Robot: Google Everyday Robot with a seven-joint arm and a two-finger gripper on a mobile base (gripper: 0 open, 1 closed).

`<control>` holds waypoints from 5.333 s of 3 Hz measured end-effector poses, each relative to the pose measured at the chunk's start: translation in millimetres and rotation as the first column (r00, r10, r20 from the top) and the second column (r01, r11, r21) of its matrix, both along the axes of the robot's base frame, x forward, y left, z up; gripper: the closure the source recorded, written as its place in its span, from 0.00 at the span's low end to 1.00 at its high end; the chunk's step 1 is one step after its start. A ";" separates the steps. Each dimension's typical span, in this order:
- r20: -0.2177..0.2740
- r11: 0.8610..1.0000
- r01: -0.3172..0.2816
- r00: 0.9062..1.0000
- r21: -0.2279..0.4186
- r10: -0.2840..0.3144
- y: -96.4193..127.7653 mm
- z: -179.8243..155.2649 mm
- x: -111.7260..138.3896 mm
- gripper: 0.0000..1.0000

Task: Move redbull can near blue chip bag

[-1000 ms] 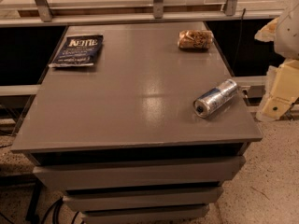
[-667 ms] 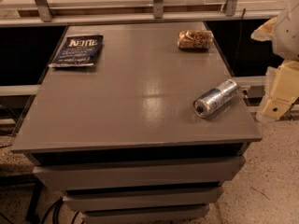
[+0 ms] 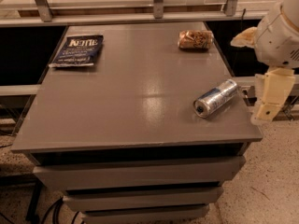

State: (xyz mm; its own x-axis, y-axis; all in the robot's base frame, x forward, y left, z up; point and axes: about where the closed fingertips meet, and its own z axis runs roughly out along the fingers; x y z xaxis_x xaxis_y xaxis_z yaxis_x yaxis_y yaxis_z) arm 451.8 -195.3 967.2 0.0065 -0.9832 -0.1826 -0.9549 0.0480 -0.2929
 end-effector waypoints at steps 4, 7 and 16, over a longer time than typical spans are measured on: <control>-0.127 0.975 -0.206 0.973 -0.088 0.194 25.6 -81.9 40.8 0.00; -0.162 0.970 -0.218 0.966 -0.103 0.200 18.3 -117.3 66.8 0.00; -0.046 0.928 -0.369 0.929 -0.048 0.367 65.2 -107.8 106.3 1.00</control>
Offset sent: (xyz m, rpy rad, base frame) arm 0.0352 0.0263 -0.0674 -0.0820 0.1012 0.2165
